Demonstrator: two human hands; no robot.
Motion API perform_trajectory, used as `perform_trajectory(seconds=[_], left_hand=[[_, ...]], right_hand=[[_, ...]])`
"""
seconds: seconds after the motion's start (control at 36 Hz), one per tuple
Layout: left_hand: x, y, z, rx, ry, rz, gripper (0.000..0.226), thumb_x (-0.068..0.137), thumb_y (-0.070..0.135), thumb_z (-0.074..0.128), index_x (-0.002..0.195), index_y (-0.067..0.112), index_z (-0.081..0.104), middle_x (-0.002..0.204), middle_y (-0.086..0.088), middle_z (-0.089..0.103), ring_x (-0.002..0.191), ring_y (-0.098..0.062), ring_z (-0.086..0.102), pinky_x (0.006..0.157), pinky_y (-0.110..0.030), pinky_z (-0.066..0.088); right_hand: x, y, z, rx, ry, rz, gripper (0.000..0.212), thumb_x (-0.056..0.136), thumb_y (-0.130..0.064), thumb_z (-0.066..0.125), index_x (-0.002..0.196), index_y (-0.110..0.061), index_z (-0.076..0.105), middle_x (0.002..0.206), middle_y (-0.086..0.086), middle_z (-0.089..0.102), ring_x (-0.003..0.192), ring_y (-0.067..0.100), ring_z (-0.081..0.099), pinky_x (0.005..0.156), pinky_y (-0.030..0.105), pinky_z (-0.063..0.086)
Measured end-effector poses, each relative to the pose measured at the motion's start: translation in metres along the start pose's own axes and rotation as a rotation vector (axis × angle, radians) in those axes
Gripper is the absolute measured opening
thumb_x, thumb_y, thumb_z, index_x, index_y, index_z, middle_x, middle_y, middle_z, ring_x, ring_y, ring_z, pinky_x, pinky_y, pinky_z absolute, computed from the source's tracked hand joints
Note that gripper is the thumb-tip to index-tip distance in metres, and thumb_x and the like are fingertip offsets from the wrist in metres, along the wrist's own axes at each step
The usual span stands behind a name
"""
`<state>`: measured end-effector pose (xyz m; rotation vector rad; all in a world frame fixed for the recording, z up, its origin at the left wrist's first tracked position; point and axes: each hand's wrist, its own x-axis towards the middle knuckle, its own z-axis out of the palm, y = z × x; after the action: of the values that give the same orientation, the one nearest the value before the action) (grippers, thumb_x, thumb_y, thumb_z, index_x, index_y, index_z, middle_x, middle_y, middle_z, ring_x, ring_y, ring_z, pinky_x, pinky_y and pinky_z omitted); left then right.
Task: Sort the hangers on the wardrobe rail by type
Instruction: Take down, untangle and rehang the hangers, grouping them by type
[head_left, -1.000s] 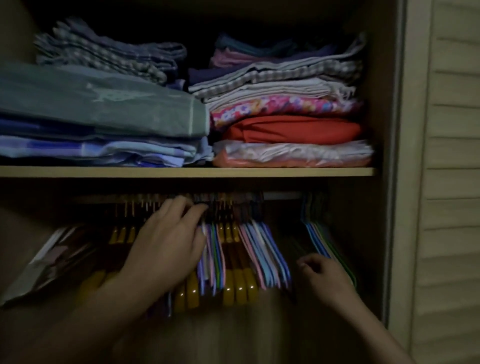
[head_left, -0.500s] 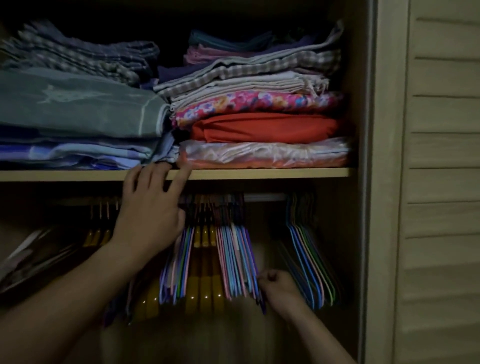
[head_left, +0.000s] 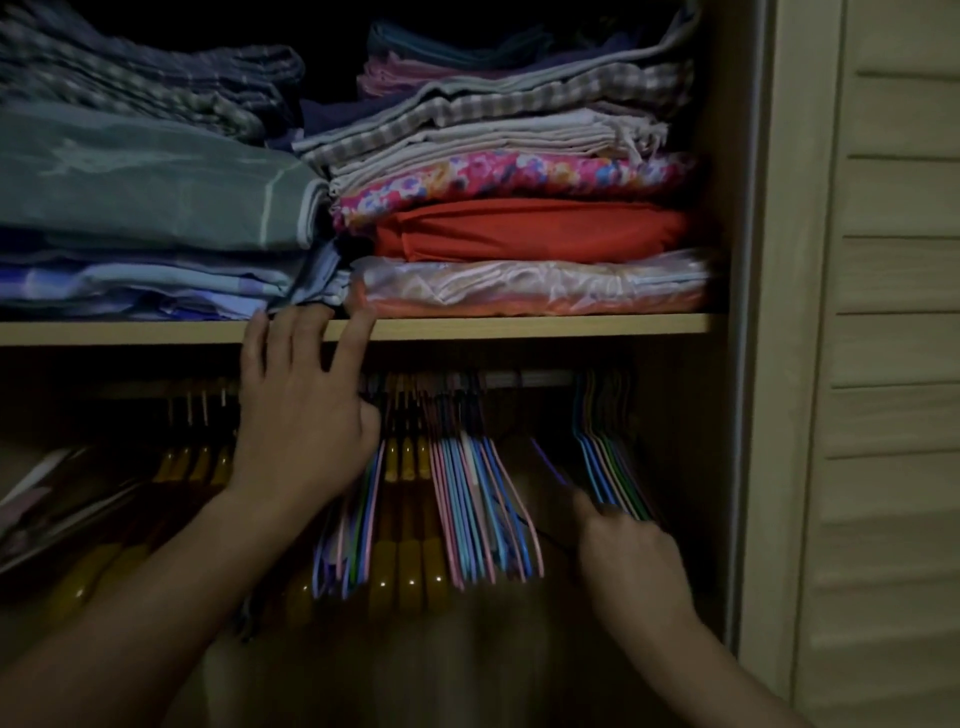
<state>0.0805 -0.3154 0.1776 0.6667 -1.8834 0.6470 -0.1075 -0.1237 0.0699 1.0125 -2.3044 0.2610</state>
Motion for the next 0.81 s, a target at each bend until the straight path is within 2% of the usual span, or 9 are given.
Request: perform_trajectory(seconds=[0.08,0.22,0.28,0.36,0.44,0.56,0.64,0.69,0.81], left_hand=[[0.0,-0.001,0.0,-0.009,-0.001,-0.001,0.087,0.074,0.023,0.066,0.153,0.015,0.031,0.139,-0.024,0.04,0.137,-0.042,0.033,0.121,-0.057,0.014],[0.0,0.0,0.001,-0.006,0.001,0.0,0.088,0.073,0.025,0.067,0.152,0.013,0.03,0.137,-0.025,0.038,0.135,-0.044,0.032,0.121,-0.058,0.012],[-0.001,0.001,0.001,-0.005,-0.002,-0.005,0.088,0.074,0.026,0.066,0.152,0.014,0.028,0.138,-0.025,0.038,0.136,-0.044,0.032,0.121,-0.058,0.011],[-0.001,0.001,0.0,-0.006,-0.017,-0.009,0.089,0.075,0.028,0.065,0.154,0.015,0.025,0.14,-0.025,0.036,0.138,-0.044,0.03,0.121,-0.058,0.011],[-0.002,0.0,-0.001,-0.026,-0.016,-0.009,0.087,0.075,0.027,0.064,0.153,0.015,0.028,0.141,-0.024,0.038,0.139,-0.042,0.03,0.121,-0.058,0.012],[-0.003,0.0,-0.004,-0.035,-0.026,-0.012,0.085,0.077,0.028,0.062,0.154,0.017,0.028,0.142,-0.022,0.039,0.14,-0.04,0.031,0.121,-0.057,0.013],[-0.003,0.0,-0.007,-0.045,-0.03,-0.015,0.084,0.078,0.027,0.061,0.154,0.018,0.028,0.143,-0.021,0.039,0.141,-0.038,0.03,0.122,-0.055,0.012],[-0.003,0.0,-0.008,-0.053,-0.031,-0.016,0.082,0.078,0.027,0.061,0.153,0.018,0.03,0.142,-0.019,0.04,0.141,-0.037,0.031,0.122,-0.054,0.012],[-0.003,-0.001,-0.01,-0.055,-0.035,-0.01,0.083,0.077,0.026,0.061,0.154,0.018,0.03,0.142,-0.019,0.04,0.141,-0.037,0.032,0.121,-0.055,0.014]], right_hand=[[-0.001,0.019,0.002,-0.069,-0.052,0.081,0.056,0.098,-0.013,0.047,0.15,-0.023,0.03,0.105,0.001,0.067,0.088,0.02,0.069,0.063,0.031,0.048],[-0.002,0.032,0.007,-0.066,-0.053,0.137,0.054,0.096,-0.016,0.055,0.146,-0.024,0.035,0.105,-0.001,0.067,0.085,0.016,0.069,0.062,0.028,0.05],[-0.004,0.03,0.003,-0.028,-0.047,0.151,0.057,0.094,-0.017,0.057,0.146,-0.025,0.036,0.119,0.002,0.06,0.09,0.018,0.068,0.068,0.029,0.053],[-0.007,0.022,-0.003,0.001,-0.011,0.179,0.058,0.094,-0.023,0.061,0.145,-0.026,0.035,0.141,0.009,0.034,0.085,0.015,0.066,0.07,0.027,0.054],[-0.011,0.011,-0.004,0.08,0.088,0.168,0.042,0.096,-0.035,0.056,0.135,-0.028,0.043,0.132,0.004,0.033,0.066,0.008,0.056,0.058,0.02,0.049],[-0.007,-0.012,0.002,0.337,0.165,0.066,0.027,0.096,-0.035,0.051,0.12,-0.026,0.06,0.11,-0.006,0.046,0.079,0.009,0.055,0.069,0.025,0.049],[0.005,-0.028,0.013,0.646,0.022,0.092,0.035,0.101,-0.037,0.048,0.132,-0.023,0.058,0.11,-0.01,0.044,0.092,0.004,0.045,0.082,0.02,0.037],[0.013,-0.034,0.021,0.856,-0.159,0.171,0.036,0.1,-0.045,0.047,0.127,-0.024,0.059,0.114,-0.009,0.052,0.097,0.003,0.051,0.087,0.018,0.042],[0.018,-0.043,0.028,1.305,-0.415,0.318,0.026,0.099,-0.039,0.055,0.092,-0.018,0.069,0.085,-0.005,0.069,0.073,0.004,0.062,0.063,0.014,0.046]])
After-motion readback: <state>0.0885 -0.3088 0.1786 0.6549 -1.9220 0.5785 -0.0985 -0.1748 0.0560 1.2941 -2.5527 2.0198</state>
